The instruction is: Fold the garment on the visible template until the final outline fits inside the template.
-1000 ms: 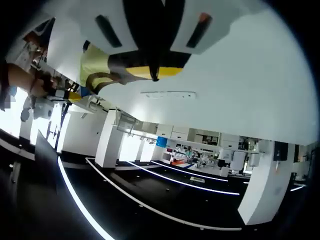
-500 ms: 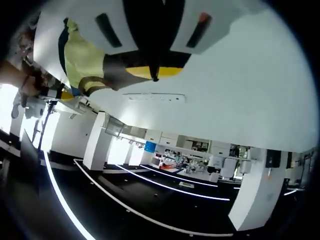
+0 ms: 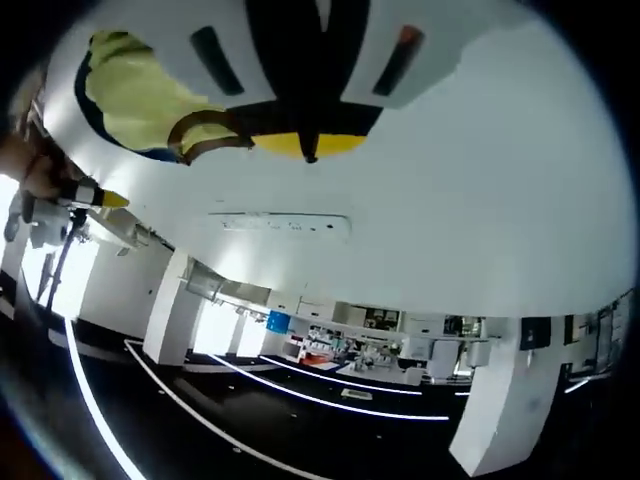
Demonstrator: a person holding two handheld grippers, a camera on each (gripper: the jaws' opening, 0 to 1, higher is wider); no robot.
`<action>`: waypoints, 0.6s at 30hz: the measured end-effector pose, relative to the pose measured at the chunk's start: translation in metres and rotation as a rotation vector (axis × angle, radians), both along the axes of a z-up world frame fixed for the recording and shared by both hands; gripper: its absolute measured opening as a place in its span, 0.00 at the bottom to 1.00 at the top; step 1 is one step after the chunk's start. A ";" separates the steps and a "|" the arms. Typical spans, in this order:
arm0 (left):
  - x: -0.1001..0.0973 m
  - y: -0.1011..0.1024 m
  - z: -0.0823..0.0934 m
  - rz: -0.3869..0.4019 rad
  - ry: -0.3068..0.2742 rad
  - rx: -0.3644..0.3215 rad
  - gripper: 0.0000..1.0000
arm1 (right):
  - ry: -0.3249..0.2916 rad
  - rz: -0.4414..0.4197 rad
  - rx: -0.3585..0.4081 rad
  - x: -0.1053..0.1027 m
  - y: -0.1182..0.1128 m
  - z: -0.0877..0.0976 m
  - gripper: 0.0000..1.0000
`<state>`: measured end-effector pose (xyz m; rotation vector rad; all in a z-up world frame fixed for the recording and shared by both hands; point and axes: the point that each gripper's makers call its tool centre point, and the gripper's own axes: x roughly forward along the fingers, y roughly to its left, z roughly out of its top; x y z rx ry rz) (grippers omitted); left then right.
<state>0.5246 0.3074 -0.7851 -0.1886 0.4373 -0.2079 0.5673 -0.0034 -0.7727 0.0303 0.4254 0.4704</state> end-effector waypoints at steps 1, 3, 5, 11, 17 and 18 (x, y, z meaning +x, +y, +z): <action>0.001 0.001 -0.004 0.006 0.009 0.006 0.00 | 0.017 0.004 -0.004 -0.001 0.001 -0.007 0.00; 0.003 0.002 -0.011 0.013 0.026 0.027 0.00 | 0.032 0.009 -0.005 -0.004 0.002 -0.011 0.00; 0.004 0.006 -0.017 0.012 0.046 0.055 0.00 | 0.041 0.012 -0.008 -0.008 0.004 -0.013 0.00; 0.003 0.007 -0.019 0.010 0.049 0.081 0.00 | 0.057 0.004 0.022 -0.009 0.005 -0.013 0.00; -0.002 0.012 -0.015 0.018 0.034 0.094 0.15 | 0.134 0.021 0.028 -0.020 0.007 -0.018 0.00; -0.005 0.011 -0.012 0.018 0.027 0.092 0.18 | 0.148 0.023 0.035 -0.022 0.007 -0.018 0.00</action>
